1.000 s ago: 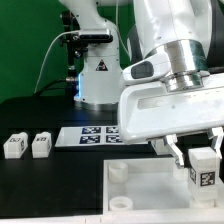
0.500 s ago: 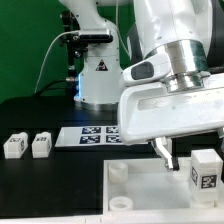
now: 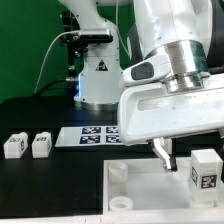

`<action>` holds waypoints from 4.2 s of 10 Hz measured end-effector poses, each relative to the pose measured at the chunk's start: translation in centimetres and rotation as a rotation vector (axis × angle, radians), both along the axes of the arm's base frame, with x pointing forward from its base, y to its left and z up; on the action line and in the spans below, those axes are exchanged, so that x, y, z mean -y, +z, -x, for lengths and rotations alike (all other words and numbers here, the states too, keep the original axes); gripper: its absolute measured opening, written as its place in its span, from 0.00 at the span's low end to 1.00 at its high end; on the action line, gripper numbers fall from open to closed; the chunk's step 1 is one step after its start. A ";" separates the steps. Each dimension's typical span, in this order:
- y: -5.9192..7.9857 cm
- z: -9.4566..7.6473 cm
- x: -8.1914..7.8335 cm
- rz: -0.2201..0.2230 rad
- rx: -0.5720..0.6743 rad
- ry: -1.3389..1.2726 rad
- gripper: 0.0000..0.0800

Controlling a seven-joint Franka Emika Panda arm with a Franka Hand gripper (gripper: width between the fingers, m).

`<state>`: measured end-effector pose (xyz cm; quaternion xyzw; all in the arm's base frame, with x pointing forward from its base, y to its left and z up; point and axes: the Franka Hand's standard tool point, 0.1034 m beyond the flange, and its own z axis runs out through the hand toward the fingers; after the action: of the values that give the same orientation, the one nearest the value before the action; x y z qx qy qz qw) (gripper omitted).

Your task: Assemble one leg

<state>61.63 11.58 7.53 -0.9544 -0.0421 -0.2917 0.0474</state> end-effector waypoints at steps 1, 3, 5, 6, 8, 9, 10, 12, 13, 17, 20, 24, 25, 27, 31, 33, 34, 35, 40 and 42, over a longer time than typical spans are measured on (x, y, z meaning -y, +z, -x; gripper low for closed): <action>0.0 0.0 0.0 0.000 0.000 0.000 0.81; 0.1 0.0 0.0 -0.001 -0.012 0.002 0.81; 1.4 -0.6 0.1 -0.005 -0.095 0.009 0.81; 1.6 -0.9 0.3 -0.006 -0.092 0.005 0.81; 1.0 -0.5 0.3 -0.009 -0.329 0.030 0.81; 1.4 -0.8 0.5 -0.012 -0.454 0.038 0.81; 1.5 -0.6 0.2 -0.024 -0.579 0.030 0.81; 1.6 -0.4 -0.2 -0.031 -0.762 0.047 0.81; 1.4 -0.9 -0.2 -0.032 -0.738 0.043 0.81; 1.4 -2.0 0.9 -0.033 -0.771 0.004 0.81; 1.0 -1.9 0.5 -0.039 -0.780 -0.043 0.81; 0.8 -1.8 0.1 -0.043 -0.781 -0.065 0.78; 0.8 -1.8 0.1 -0.046 -0.783 -0.081 0.78; 0.8 -1.8 0.1 -0.049 -0.785 -0.094 0.52; 0.7 -1.7 -0.3 -0.157 -0.782 -0.600 0.36; 0.7 -1.6 -0.6 -0.264 -0.721 -0.939 0.36; 0.6 -1.4 -0.6 -0.351 -0.683 -1.128 0.36; 0.6 -1.3 -0.9 -0.370 -0.673 -1.190 0.36; 0.6 -1.6 -0.8 -0.502 -0.659 -1.498 0.37; 0.5 -1.5 -0.9 -0.492 -0.661 -1.472 0.51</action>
Offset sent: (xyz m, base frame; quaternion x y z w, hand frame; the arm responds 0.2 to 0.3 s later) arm 0.0089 -0.0044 0.0266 -0.0071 -0.0350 0.0075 0.9993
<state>63.15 12.51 8.03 -0.7370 0.6715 0.0454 0.0617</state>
